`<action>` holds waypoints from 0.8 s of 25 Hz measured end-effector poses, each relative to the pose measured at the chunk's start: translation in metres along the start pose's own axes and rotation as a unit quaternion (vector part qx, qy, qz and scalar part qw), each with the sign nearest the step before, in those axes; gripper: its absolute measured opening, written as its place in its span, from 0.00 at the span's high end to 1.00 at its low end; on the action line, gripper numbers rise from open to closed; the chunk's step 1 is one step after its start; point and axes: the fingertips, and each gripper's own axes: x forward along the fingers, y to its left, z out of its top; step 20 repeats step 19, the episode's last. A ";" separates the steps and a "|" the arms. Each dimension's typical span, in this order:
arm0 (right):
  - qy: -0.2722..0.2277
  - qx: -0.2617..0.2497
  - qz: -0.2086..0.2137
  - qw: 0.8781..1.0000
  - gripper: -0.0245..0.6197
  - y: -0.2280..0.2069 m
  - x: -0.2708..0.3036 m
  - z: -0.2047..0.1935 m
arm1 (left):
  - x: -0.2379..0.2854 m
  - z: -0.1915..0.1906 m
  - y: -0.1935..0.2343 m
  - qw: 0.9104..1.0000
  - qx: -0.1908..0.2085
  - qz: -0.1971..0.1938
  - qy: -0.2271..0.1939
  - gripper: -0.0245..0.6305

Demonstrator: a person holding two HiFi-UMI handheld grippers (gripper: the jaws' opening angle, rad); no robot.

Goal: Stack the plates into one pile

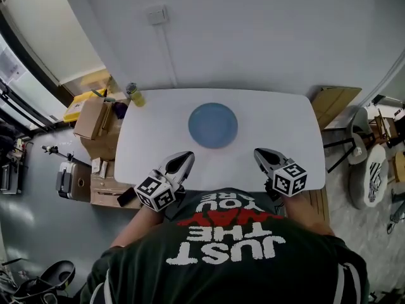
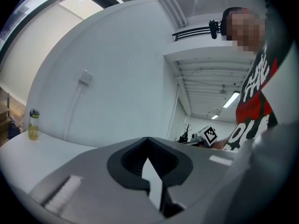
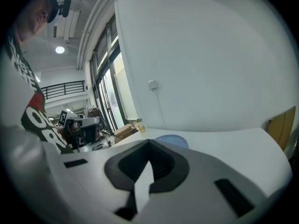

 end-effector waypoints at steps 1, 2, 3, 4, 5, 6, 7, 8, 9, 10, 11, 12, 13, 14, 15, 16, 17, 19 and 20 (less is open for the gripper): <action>0.004 -0.002 0.000 1.000 0.95 0.000 0.001 -0.001 | 0.000 0.000 0.000 1.000 -0.002 0.000 -0.001 0.96; 0.007 -0.003 0.000 1.000 0.95 0.000 0.001 -0.002 | 0.000 0.000 0.001 1.000 -0.003 0.000 -0.001 0.96; 0.009 -0.004 0.000 1.000 0.95 0.000 0.002 -0.002 | 0.000 0.000 0.001 1.000 -0.003 0.000 -0.002 0.96; 0.010 -0.005 0.001 1.000 0.95 0.000 0.002 -0.003 | 0.000 0.000 0.000 1.000 -0.003 0.000 -0.002 0.96; 0.011 -0.007 0.002 1.000 0.95 0.000 0.002 -0.003 | -0.001 -0.001 0.000 1.000 -0.003 0.001 -0.002 0.96; 0.012 -0.008 0.003 1.000 0.95 0.000 0.003 -0.004 | -0.002 -0.002 0.001 1.000 -0.003 0.001 -0.001 0.96; 0.013 -0.008 0.004 1.000 0.95 0.000 0.003 -0.004 | -0.002 -0.002 0.001 1.000 -0.004 0.002 -0.001 0.96; 0.013 -0.009 0.005 1.000 0.95 0.000 0.004 -0.004 | -0.003 -0.003 0.001 1.000 -0.005 0.003 -0.001 0.96; 0.014 -0.011 0.006 1.000 0.95 0.000 0.004 -0.005 | -0.003 -0.003 0.001 1.000 -0.006 0.004 -0.002 0.96; 0.015 -0.013 0.008 1.000 0.95 0.000 0.005 -0.005 | -0.004 -0.004 0.002 1.000 -0.007 0.005 -0.002 0.96; 0.017 -0.015 0.009 1.000 0.95 0.000 0.005 -0.006 | -0.004 -0.003 0.003 1.000 -0.007 0.006 -0.002 0.96; 0.018 -0.016 0.010 1.000 0.95 0.001 0.006 -0.006 | -0.004 -0.003 0.004 1.000 -0.008 0.007 -0.002 0.96; 0.019 -0.017 0.010 1.000 0.95 0.001 0.007 -0.007 | -0.004 -0.003 0.004 1.000 -0.008 0.006 -0.002 0.96; 0.020 -0.017 0.011 1.000 0.95 0.001 0.008 -0.007 | -0.004 -0.003 0.005 1.000 -0.008 0.006 -0.002 0.96; 0.020 -0.017 0.011 1.000 0.95 0.001 0.008 -0.007 | -0.004 -0.003 0.005 1.000 -0.008 0.006 -0.003 0.96; 0.020 -0.017 0.011 1.000 0.95 0.002 0.008 -0.008 | -0.004 -0.003 0.005 1.000 -0.008 0.006 -0.003 0.96; 0.020 -0.018 0.012 1.000 0.95 0.002 0.008 -0.008 | -0.004 -0.003 0.005 1.000 -0.008 0.006 -0.003 0.96; 0.021 -0.019 0.012 1.000 0.95 0.002 0.008 -0.008 | -0.005 -0.002 0.005 1.000 -0.009 0.005 -0.003 0.96; 0.021 -0.019 0.012 1.000 0.95 0.002 0.008 -0.008 | -0.005 -0.002 0.005 1.000 -0.009 0.005 -0.003 0.96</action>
